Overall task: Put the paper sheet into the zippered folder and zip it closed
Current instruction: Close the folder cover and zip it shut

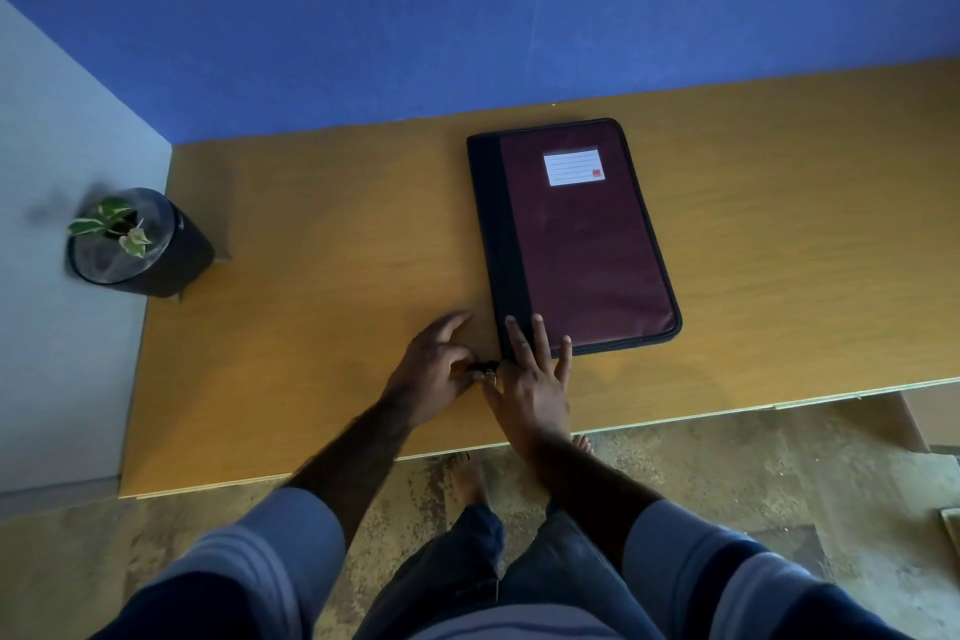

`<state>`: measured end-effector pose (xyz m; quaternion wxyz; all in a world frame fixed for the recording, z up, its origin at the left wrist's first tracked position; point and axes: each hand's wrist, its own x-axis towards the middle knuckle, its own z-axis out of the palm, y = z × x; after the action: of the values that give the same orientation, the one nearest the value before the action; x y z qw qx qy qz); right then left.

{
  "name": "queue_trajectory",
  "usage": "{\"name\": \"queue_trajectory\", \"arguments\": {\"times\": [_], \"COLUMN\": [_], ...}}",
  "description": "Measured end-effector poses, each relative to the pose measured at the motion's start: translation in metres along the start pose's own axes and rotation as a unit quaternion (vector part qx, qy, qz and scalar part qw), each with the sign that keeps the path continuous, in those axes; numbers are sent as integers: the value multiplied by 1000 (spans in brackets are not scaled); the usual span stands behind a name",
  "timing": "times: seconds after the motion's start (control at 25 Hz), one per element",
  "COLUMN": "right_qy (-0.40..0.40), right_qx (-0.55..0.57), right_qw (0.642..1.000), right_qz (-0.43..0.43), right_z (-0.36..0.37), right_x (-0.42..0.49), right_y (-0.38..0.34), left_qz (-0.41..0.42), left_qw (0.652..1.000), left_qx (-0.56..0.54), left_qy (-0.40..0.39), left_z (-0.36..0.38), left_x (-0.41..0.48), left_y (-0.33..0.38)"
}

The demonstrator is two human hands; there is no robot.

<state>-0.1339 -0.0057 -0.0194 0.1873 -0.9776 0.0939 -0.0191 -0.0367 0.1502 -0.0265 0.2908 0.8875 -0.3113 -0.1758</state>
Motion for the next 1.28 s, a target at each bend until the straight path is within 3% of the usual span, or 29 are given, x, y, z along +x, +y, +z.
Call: {"name": "queue_trajectory", "arguments": {"times": [0.76,1.28], "right_qy": [58,21], "right_qx": [-3,-22], "right_qw": [996,987], "right_qz": [72,160], "right_z": [-26,-61], "right_x": [3,3], "right_y": [72,143], "left_qz": [-19,-38], "left_qw": [1000,998], "left_qx": [10,34], "left_qy": [-9,-20], "left_z": [2,0], "left_x": [1,5], "left_y": [0,5]}}
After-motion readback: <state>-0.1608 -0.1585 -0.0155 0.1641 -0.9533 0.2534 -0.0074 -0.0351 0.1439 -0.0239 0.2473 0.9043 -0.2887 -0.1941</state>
